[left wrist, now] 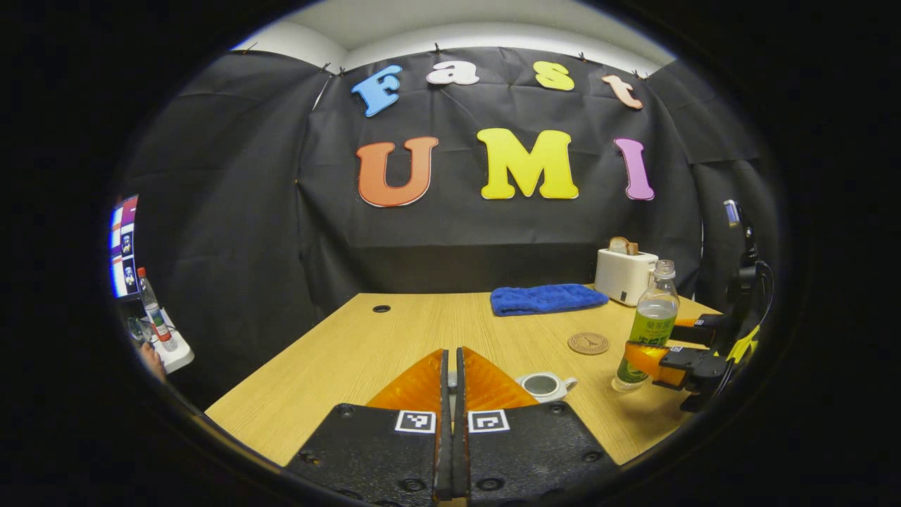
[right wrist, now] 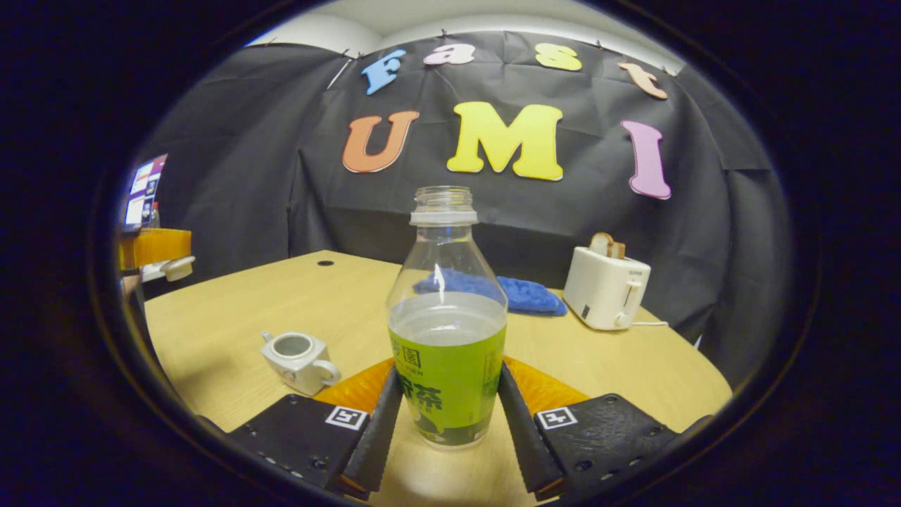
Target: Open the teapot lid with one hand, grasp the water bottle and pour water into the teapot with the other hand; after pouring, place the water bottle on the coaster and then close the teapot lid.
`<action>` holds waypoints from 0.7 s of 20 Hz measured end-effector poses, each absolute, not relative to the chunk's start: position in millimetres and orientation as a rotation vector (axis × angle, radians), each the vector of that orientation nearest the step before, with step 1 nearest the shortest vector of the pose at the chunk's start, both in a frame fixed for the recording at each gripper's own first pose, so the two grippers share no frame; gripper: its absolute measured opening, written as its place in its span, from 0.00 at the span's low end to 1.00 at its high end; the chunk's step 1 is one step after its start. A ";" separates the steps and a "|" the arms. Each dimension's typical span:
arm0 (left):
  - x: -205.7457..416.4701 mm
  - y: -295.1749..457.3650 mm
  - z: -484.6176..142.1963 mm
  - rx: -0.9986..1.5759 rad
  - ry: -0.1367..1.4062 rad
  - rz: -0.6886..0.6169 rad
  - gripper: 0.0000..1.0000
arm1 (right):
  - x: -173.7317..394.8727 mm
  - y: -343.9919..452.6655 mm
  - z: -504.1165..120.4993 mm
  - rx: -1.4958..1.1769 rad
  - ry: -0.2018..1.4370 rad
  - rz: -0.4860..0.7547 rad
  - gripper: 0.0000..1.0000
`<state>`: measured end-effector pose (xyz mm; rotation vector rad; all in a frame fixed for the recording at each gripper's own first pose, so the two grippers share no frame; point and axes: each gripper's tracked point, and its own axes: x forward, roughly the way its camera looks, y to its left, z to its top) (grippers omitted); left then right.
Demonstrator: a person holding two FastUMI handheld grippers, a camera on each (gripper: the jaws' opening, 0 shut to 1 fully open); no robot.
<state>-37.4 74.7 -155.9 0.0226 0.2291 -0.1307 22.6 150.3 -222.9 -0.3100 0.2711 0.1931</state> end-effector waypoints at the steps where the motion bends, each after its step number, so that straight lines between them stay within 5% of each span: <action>1: -38.2 75.1 -155.4 0.024 0.227 -0.138 0.03 | 22.2 149.8 -220.6 -0.345 0.270 0.182 0.72; 14: -44.7 79.8 -149.0 -0.012 0.223 -0.188 0.03 | 42.3 154.2 -223.9 -0.902 0.284 0.114 0.72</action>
